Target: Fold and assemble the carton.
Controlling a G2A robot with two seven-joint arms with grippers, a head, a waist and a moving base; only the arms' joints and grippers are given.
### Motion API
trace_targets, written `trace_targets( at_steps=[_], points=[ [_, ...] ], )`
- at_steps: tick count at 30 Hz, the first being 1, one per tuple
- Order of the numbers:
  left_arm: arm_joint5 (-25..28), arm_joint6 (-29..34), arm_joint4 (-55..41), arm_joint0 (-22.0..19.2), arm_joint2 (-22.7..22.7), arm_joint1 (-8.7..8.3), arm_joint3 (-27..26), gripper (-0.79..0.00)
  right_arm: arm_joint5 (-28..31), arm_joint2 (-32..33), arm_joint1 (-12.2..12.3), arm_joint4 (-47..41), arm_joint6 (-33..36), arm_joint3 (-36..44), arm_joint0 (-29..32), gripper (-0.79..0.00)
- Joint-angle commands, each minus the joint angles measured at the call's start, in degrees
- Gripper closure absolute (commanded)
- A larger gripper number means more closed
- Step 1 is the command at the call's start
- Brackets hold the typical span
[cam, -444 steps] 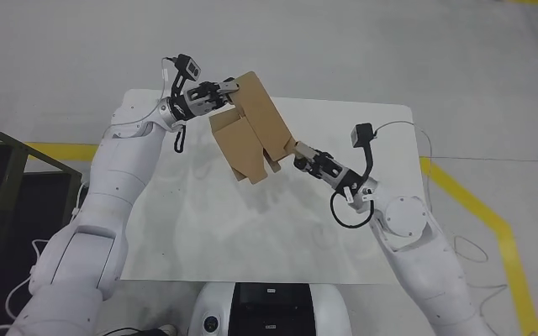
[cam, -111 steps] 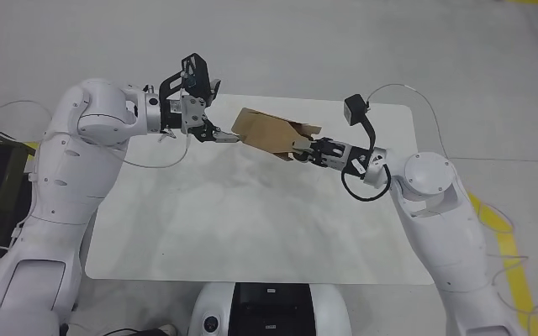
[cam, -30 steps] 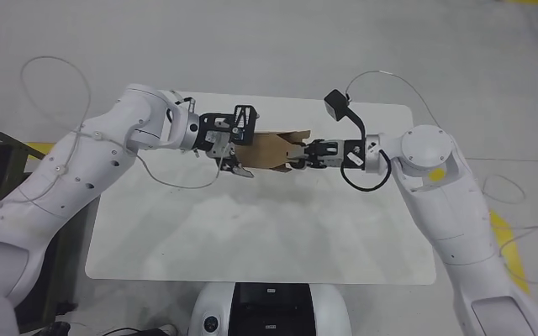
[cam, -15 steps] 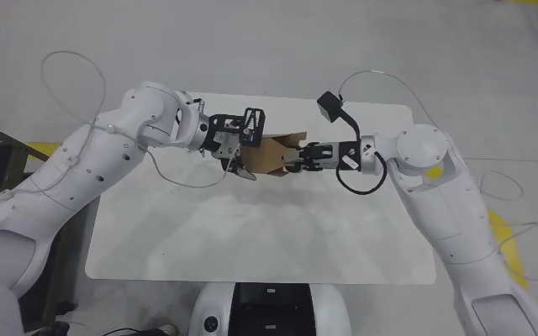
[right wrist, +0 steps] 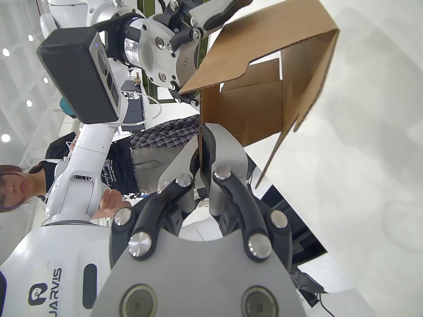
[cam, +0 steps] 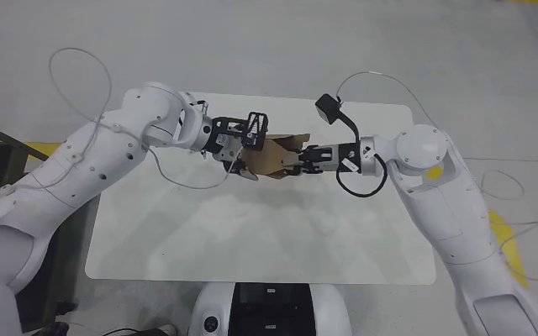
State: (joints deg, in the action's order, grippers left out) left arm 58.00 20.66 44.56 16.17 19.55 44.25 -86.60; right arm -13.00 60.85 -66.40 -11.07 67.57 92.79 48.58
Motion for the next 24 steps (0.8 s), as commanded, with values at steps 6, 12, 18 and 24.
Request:
trace_targets(
  at_steps=[6,12,18,24],
  points=[
    [0.0,-1.8,0.8,-1.4,-1.9,-0.56,-0.5,-0.372,0.0,-0.3,0.2,-0.3,-0.1,-0.1,-0.1,0.000],
    [0.0,-3.4,1.6,-2.4,-3.0,-0.91,-0.4,-0.351,0.1,-0.9,0.2,-0.7,-0.1,-0.3,-0.8,0.000],
    [0.0,-4.7,2.5,-3.0,-3.3,-1.22,-0.2,-0.305,-0.2,-1.7,0.1,-0.9,-0.5,-0.5,-1.5,0.000],
    [0.0,-5.5,3.2,-2.9,-3.2,-1.45,-0.1,-0.169,-0.4,-2.2,0.1,-1.2,-1.0,-0.7,-1.8,-0.271]
  ],
)
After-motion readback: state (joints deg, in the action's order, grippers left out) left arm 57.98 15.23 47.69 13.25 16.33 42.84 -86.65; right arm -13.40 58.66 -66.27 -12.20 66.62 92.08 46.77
